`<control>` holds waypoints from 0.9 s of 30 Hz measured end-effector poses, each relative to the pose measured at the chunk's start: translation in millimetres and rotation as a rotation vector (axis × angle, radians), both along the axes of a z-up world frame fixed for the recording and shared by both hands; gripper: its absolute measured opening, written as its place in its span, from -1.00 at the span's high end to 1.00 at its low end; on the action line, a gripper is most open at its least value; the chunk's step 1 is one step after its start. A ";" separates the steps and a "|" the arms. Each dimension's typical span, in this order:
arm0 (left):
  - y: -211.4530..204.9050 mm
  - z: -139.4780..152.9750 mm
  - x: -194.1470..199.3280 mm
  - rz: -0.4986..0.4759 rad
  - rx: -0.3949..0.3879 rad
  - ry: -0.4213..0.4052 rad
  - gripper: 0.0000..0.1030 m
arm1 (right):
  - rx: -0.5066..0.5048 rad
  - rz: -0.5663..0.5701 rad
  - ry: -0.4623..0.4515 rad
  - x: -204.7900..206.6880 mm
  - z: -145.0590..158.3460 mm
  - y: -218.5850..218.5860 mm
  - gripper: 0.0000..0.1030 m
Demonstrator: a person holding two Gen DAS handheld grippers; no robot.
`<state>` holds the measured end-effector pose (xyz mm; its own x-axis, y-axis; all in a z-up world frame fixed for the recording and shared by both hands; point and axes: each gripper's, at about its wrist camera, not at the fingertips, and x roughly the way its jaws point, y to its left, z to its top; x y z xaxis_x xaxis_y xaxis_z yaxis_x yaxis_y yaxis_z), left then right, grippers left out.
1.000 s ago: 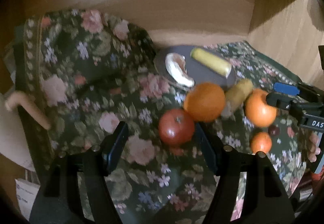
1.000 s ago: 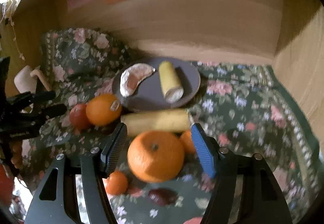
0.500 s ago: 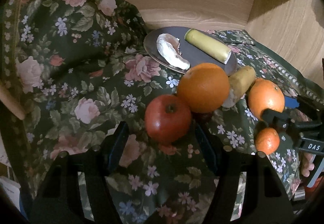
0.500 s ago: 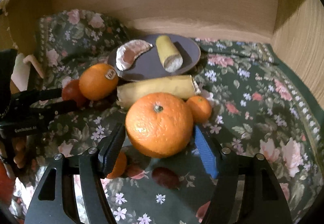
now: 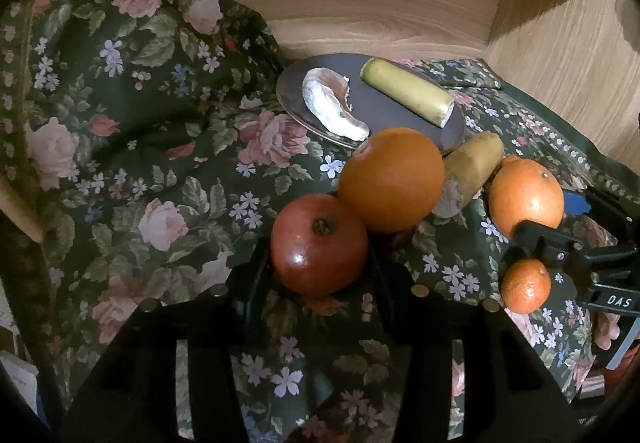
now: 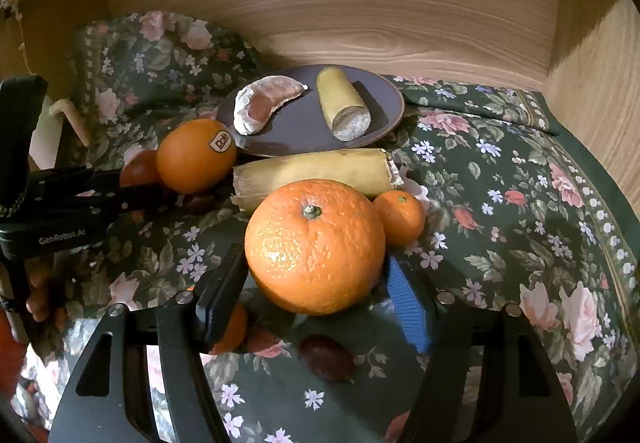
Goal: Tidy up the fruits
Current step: 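Grasp the red apple with the left tool while the right tool grasps the Dole orange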
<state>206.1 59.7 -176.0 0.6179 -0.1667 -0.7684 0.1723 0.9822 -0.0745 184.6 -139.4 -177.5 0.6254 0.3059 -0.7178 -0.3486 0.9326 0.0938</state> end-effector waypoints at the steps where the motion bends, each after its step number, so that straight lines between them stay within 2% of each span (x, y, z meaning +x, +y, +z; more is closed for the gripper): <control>1: 0.6 1.8 -1.4 0.002 -0.002 -0.005 0.10 | 0.006 0.005 0.001 0.3 1.3 0.0 -0.26; 7: 2.8 22.7 -9.8 0.006 -0.009 -0.055 0.11 | 0.023 0.031 -0.020 3.2 15.3 -0.3 -0.26; 11: 0.4 38.8 -11.2 0.009 -0.005 -0.096 0.11 | 0.020 0.038 -0.068 5.3 30.3 -0.9 -0.23; 17: -4.6 54.0 -5.2 0.013 -0.024 -0.136 0.11 | 0.000 0.071 -0.084 17.6 38.4 0.2 -0.06; 18: -5.3 54.7 -4.5 0.014 -0.025 -0.138 0.11 | -0.012 0.080 -0.080 18.8 36.9 1.1 0.25; 19: -5.9 54.8 -3.9 0.015 -0.026 -0.138 0.11 | -0.013 0.095 -0.057 20.6 35.2 1.3 0.46; 21: -6.1 53.3 -2.6 0.014 -0.030 -0.131 0.11 | 0.015 0.112 -0.039 20.3 33.4 -1.7 0.44; 23: -6.2 51.8 -1.3 0.016 -0.032 -0.125 0.11 | -0.005 0.116 -0.031 18.0 29.9 -2.2 0.38; 25: -6.5 50.3 -0.5 0.019 -0.032 -0.119 0.11 | -0.009 0.117 -0.034 13.6 27.5 -5.1 0.01; 27: -6.4 49.4 -0.8 0.019 -0.034 -0.116 0.11 | -0.005 0.112 -0.032 9.4 24.5 -7.0 -0.17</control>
